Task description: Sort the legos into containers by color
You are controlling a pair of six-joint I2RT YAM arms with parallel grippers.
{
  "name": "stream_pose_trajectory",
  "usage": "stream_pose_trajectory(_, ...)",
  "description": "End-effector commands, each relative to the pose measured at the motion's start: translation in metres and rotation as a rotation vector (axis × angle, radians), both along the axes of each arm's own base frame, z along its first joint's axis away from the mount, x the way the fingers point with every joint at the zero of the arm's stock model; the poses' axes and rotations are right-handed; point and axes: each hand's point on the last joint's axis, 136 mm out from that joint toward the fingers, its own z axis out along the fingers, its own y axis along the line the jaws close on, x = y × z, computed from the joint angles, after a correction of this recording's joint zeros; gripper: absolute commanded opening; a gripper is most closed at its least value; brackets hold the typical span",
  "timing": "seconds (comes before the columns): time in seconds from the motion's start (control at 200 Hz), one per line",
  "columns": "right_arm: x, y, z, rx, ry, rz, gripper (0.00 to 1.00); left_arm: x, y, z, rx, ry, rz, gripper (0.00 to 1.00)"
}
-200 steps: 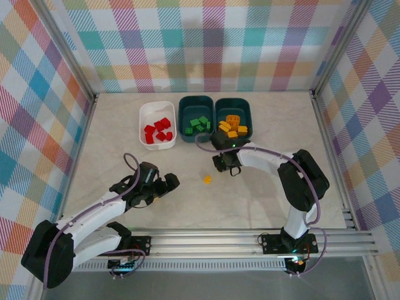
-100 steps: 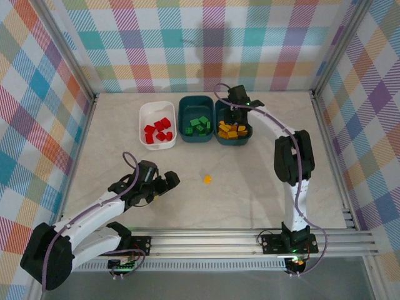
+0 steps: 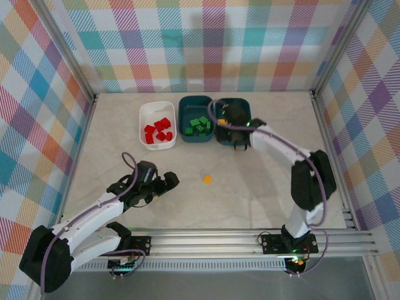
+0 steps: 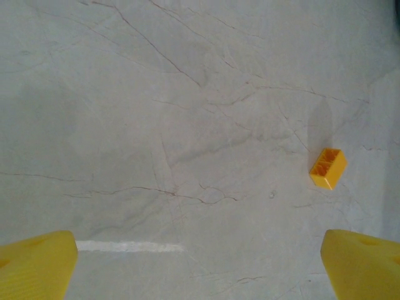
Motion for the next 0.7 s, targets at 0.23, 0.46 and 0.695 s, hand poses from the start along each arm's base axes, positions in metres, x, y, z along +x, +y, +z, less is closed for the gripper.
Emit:
stream_pose_trajectory(0.23, -0.082, 0.018, -0.084, -0.066, 0.264, 0.160, 0.68, 0.001, 0.001, 0.006, 0.004, -0.018, 0.004, 1.00)
stream_pose_trajectory(0.46, -0.091, 0.038, -0.094, 0.013, 0.312, 0.181, 0.66, -0.001, 0.001, 0.004, -0.014, -0.013, 0.017, 1.00)
stream_pose_trajectory(0.695, -0.090, 0.053, -0.101, 0.064, 0.346, 0.147, 0.60, -0.001, 0.002, 0.004, -0.001, -0.015, 0.016, 1.00)
